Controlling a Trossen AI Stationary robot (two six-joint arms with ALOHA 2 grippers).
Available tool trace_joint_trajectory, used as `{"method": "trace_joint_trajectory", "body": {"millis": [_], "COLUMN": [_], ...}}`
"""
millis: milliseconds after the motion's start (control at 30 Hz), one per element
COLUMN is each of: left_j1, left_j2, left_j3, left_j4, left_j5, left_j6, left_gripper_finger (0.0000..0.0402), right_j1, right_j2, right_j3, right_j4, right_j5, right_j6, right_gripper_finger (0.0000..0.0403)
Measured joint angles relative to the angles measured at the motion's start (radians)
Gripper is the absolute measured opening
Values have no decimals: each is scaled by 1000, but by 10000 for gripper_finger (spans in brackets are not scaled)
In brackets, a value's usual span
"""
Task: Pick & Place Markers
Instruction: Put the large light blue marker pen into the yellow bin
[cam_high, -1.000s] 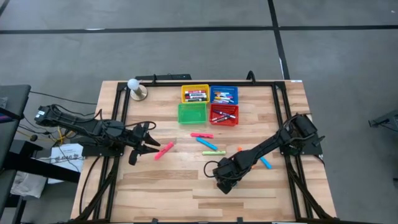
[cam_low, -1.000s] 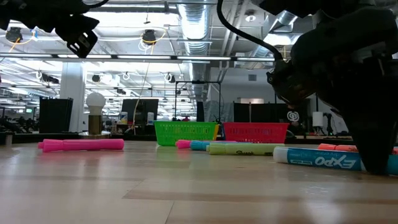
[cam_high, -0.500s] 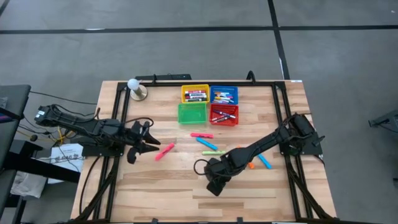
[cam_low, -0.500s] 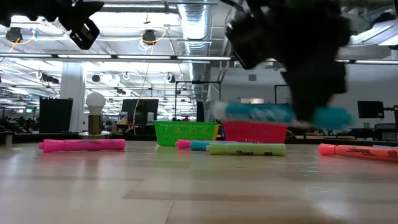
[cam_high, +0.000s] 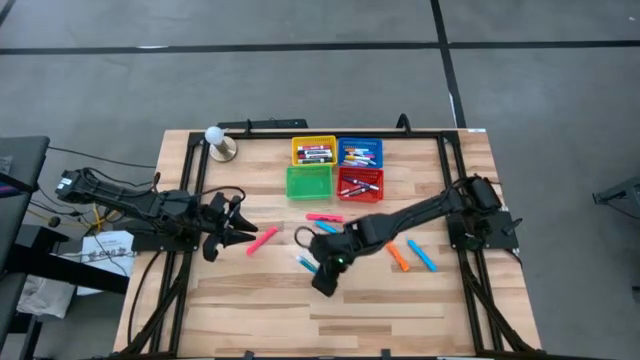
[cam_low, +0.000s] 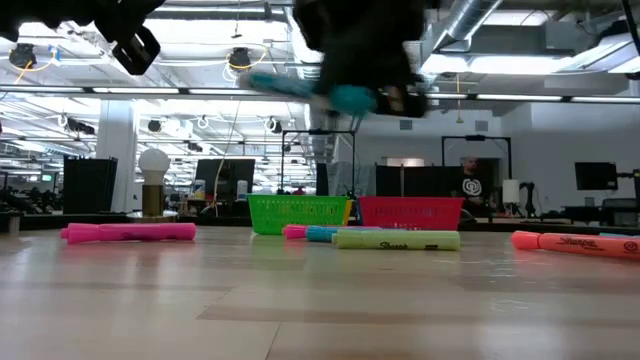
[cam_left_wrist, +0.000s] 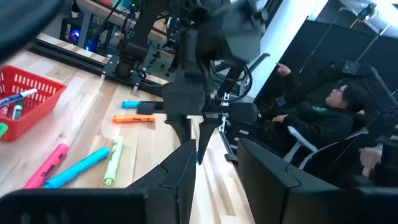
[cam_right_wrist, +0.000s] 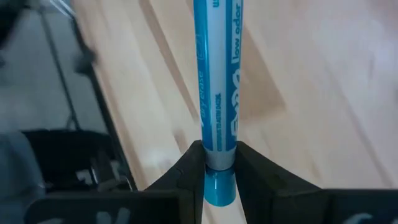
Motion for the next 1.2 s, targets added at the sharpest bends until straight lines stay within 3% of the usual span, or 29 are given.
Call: {"method": "trace_joint_trajectory", "body": {"millis": [267,733,1200], "left_j1": [0,0,0], "left_j2": [0,2,61], "left_j3": [0,0,0], "left_j4": [3,15,77], "left_j5": [0,-26,-53], "left_j6": [-49,-78,-128], "left_gripper_finger": [117,122,216], "right_j1": [-80,-142,-175], "right_j2": [0,-2,-2], "right_j3": [46,50,50], "right_j4": [182,474,556], "right_j5": [-2,-5,-4], "right_j6": [-94,-123,-125], "right_gripper_finger": [62,62,62]}}
